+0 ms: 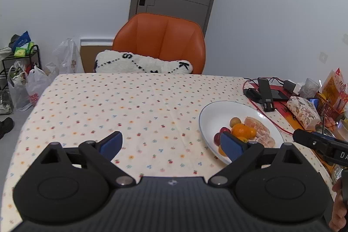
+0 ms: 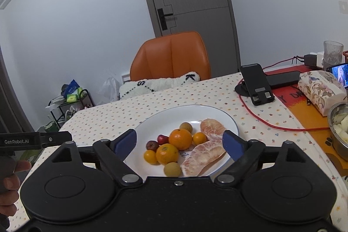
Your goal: Organize fruits
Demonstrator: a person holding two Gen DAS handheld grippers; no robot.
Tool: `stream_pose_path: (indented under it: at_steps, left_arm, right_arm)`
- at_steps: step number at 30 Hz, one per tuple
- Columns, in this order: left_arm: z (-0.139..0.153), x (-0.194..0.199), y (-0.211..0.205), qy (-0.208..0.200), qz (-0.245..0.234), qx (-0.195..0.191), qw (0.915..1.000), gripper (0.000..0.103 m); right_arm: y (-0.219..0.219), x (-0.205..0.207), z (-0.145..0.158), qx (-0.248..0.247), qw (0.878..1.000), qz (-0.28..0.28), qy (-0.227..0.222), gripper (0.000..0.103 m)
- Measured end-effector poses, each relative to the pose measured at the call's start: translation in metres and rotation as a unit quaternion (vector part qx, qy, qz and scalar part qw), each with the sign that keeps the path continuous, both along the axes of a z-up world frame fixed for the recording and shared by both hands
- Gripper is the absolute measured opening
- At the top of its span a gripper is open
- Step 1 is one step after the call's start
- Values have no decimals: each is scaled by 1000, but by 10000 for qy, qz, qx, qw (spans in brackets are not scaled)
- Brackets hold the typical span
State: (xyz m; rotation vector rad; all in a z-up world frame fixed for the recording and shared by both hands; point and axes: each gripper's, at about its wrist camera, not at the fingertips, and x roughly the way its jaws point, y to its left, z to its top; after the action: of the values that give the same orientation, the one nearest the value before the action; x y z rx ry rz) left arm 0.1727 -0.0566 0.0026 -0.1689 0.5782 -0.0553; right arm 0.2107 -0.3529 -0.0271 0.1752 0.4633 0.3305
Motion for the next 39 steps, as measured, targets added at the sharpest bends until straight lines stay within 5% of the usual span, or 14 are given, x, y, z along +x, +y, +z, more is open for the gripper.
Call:
stream_pose_path:
  at_steps: [14, 39]
  left_arm:
    - [15, -44, 12, -84, 157, 75, 9998, 96]
    - [41, -125, 14, -180, 429, 292, 9985, 96]
  right_arm:
    - [6, -37, 15, 56, 9998, 124, -127, 103]
    - [5, -97, 36, 48, 9988, 479, -28, 103]
